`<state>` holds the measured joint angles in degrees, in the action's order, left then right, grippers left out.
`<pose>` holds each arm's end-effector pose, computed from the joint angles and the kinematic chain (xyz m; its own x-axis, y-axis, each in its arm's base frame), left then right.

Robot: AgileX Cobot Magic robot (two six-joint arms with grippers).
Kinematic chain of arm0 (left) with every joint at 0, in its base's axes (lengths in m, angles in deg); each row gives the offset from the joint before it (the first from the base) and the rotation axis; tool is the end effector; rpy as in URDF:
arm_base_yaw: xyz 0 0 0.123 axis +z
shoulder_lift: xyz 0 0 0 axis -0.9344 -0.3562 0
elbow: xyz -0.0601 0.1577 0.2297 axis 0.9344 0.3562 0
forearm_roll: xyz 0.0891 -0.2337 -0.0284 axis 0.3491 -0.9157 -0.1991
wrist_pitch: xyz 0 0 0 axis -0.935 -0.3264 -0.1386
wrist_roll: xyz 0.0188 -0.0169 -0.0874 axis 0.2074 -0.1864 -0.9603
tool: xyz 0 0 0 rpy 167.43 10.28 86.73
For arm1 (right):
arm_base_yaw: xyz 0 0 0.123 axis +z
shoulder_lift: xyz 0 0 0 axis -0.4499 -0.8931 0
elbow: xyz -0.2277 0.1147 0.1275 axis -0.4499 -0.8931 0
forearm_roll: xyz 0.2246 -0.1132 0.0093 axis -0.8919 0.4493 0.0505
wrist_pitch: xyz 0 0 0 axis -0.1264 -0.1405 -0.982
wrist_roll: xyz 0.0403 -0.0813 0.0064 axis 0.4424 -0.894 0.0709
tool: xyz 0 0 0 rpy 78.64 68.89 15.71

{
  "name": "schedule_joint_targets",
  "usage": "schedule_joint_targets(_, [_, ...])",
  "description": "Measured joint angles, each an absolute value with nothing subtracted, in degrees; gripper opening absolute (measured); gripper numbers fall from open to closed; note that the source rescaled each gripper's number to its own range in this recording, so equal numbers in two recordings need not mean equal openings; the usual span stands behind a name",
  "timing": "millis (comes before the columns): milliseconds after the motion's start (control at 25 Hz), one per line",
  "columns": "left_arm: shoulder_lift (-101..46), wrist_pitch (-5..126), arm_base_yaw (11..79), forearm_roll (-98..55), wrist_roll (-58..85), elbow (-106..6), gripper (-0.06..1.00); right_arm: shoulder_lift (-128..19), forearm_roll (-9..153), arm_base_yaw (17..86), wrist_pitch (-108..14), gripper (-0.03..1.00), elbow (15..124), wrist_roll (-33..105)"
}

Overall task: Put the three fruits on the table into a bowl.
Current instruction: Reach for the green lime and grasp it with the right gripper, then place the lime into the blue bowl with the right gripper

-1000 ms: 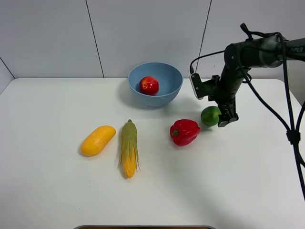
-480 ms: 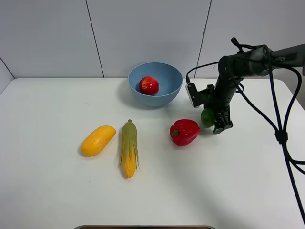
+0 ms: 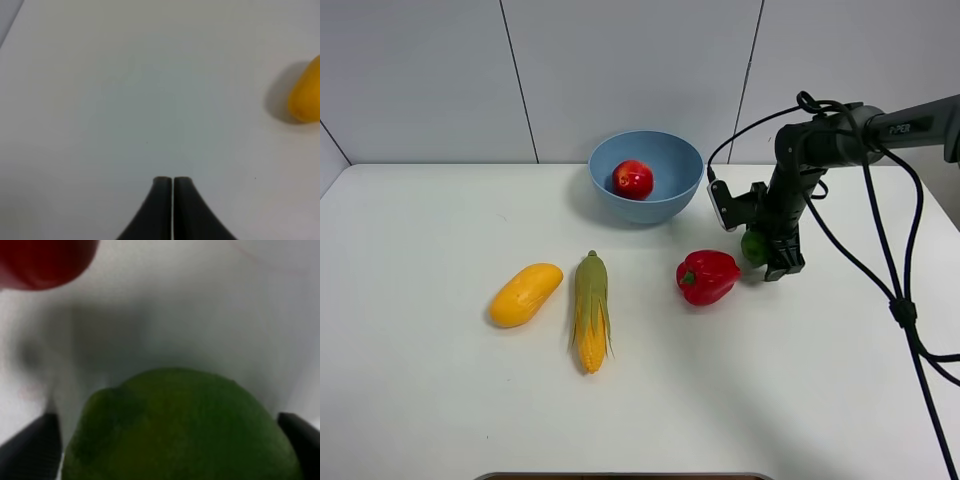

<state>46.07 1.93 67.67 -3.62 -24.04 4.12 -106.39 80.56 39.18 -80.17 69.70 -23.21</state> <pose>-0.0002 0.0063 0.2590 -0.5256 -0.0137 -0.8506 -0.0480 0.9988 0.0135 0.4043 0.0879 0.0987 0.0968 -0.9953 -0.0038 -0.9860 -0.0954 -0.1365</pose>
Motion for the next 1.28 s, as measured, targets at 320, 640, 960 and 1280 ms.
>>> schedule_joint_targets(320, [46.07, 1.93, 67.67, -3.62, -24.04, 4.12, 0.00, -106.60, 81.12, 39.18, -80.21, 0.68, 69.70, -23.21])
schedule_joint_targets(640, [46.07, 1.93, 67.67, -3.62, -24.04, 4.12, 0.00, -106.60, 83.20, 39.18, -79.23, 0.68, 69.70, -23.21])
schedule_joint_targets(960, [46.07, 1.93, 67.67, -3.62, -24.04, 4.12, 0.00, -102.43, 83.20, 39.18, -79.80, 0.68, 69.70, -20.89])
schedule_joint_targets(1280, [46.07, 1.93, 67.67, -3.62, -24.04, 4.12, 0.00, -93.48, 82.98, 39.93, -81.19, 0.68, 69.70, -12.82])
